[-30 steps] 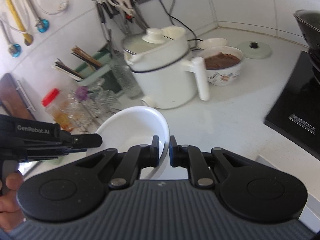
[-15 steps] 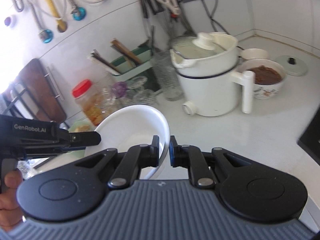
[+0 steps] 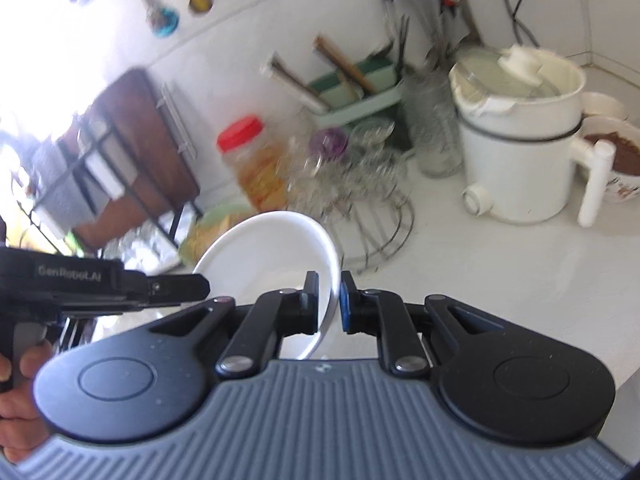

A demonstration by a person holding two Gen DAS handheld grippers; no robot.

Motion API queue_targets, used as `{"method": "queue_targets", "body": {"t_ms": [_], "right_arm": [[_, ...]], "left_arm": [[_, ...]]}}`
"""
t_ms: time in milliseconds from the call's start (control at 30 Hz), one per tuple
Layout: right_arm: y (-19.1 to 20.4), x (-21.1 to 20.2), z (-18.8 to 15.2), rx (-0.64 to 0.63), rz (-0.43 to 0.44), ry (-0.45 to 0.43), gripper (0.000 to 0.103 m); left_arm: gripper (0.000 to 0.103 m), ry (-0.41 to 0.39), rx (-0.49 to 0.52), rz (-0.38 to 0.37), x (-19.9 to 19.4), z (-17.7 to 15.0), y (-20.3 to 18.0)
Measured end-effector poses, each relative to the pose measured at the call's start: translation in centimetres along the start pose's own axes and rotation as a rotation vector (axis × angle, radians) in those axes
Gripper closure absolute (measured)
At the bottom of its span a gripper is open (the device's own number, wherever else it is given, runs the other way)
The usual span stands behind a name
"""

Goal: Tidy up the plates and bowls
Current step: 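Lower the wide white bowl into the nested white bowls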

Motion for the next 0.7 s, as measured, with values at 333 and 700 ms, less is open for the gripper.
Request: {"method": "queue_targets", "body": {"t_ms": [333,700], "right_arm": [[1.2,3.3,-4.9,-0.053,0.006,0.138,0.089],[1.4,4.7,-5.0,-0.132,-0.026,0.169,0.057]], "left_arm": [[0.093,0.071,-0.083,0.04,2.0,-4.8,4.5],[0.093,0.082,-0.074,0.097,3.1,-5.4,4.9]]}}
Point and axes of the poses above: each gripper's, at about its wrist camera, not at the fingertips, and x roughly the way its jaws point, y to its left, z to its top, the point moved 5 cm from there along x, roughly the way its jaws point, and after that the axes turned 11 degrees about y, right-handed, at the moved point
